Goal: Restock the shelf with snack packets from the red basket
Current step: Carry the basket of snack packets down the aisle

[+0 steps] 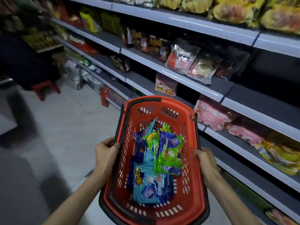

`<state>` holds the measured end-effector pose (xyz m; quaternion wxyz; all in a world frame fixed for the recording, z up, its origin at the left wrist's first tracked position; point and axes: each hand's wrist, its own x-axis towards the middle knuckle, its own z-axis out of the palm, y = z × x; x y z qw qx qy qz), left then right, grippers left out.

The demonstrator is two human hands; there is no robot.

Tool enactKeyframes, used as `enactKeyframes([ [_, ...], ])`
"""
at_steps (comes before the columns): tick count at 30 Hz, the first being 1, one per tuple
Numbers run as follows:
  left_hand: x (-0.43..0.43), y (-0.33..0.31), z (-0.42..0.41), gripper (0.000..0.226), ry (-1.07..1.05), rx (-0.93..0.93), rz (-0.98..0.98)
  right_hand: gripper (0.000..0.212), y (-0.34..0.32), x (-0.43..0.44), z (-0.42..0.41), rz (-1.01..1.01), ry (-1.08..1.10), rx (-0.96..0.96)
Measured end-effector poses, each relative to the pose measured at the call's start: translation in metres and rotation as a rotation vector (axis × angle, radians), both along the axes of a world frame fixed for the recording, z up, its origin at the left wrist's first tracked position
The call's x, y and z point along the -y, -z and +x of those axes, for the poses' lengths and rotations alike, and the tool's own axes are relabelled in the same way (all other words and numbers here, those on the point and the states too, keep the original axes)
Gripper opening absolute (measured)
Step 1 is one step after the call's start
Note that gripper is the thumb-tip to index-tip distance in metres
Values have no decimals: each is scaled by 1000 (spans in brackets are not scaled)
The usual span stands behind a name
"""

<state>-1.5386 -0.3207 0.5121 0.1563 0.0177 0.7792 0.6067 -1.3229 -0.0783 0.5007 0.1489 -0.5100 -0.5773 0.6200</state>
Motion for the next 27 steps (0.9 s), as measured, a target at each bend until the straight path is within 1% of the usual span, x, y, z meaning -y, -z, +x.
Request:
enactKeyframes([
  [2, 18, -3, -34, 20, -32, -6, -6, 23, -4, 8, -45, 10, -57, -6],
  [5, 42, -8, -80, 20, -82, -16, -9, 26, -8, 19, -106, 17, -154, -9],
  [7, 56, -12, -107, 20, -126, -26, -8, 21, -11, 25, -145, 17, -193, -21],
  [14, 78, -24, -196, 17, -280, 5, -5, 14, -20, 30, -277, 55, -329, -33],
  [18, 83, -34, -246, 16, -347, 26, -3, 21, -34, 28, -360, 85, -425, -30],
  [20, 84, -43, -271, 16, -399, 7, 4, 25, -46, 28, -402, 119, -460, -32],
  [23, 89, -50, -311, 21, -488, 3, 17, 22, -62, 31, -457, 159, -532, -46],
  [27, 105, -51, -368, 23, -514, -2, 58, 20, -72, 42, -521, 158, -550, -77],
])
